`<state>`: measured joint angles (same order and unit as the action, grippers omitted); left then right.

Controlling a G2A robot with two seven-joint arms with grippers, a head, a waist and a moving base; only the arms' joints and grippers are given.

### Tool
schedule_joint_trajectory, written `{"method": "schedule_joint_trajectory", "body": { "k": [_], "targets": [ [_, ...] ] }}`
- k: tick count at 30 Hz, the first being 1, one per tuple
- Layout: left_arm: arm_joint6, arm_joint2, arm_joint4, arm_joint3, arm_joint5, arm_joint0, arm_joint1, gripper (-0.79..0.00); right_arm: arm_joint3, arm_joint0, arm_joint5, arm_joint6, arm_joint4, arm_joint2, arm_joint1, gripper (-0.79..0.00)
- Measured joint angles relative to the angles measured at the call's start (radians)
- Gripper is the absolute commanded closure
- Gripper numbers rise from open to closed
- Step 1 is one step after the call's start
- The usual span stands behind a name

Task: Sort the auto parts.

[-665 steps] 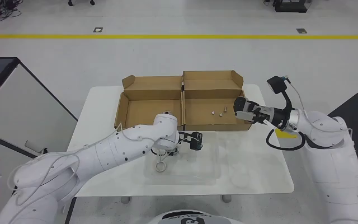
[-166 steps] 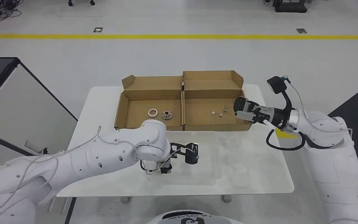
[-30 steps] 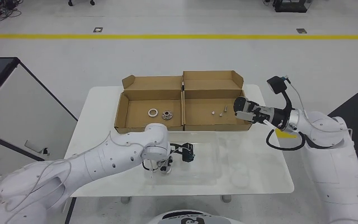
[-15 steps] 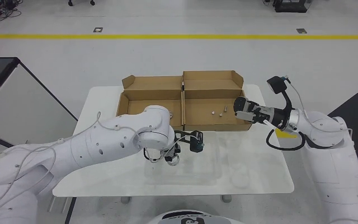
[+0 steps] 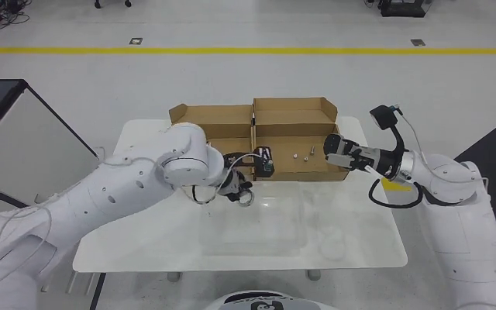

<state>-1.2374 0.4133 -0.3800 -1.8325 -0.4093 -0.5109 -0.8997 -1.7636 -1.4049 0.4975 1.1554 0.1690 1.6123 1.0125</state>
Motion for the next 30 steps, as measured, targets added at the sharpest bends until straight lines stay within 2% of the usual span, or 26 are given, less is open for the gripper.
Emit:
{"method": "schedule_joint_trajectory", "body": {
  "k": [4,7,10,14,17,30],
  "targets": [
    [0.072,0.122,0.056,-0.016,-0.042,-0.070,0.060,0.000,0.000,0.000,0.000,0.000,0.000,0.000,0.000,-0.785],
    [0.178,0.205,0.118,-0.009,-0.073,-0.135,0.092,0.000,0.000,0.000,0.000,0.000,0.000,0.000,0.000,-0.785],
    [0.286,0.269,0.165,-0.013,-0.104,-0.194,0.111,0.000,0.000,0.000,0.000,0.000,0.000,0.000,0.000,-0.785],
    [0.420,0.331,0.219,-0.013,-0.158,-0.253,0.123,0.000,0.000,0.000,0.000,0.000,0.000,0.000,0.000,-0.785],
    [0.481,0.365,0.241,-0.004,-0.196,-0.280,0.128,0.000,0.000,0.000,0.000,0.000,0.000,0.000,0.000,-0.785],
    [0.481,0.376,0.219,0.001,-0.178,-0.287,0.129,0.000,0.000,0.000,0.000,0.000,0.000,0.000,0.000,-0.785]
  ]
}}
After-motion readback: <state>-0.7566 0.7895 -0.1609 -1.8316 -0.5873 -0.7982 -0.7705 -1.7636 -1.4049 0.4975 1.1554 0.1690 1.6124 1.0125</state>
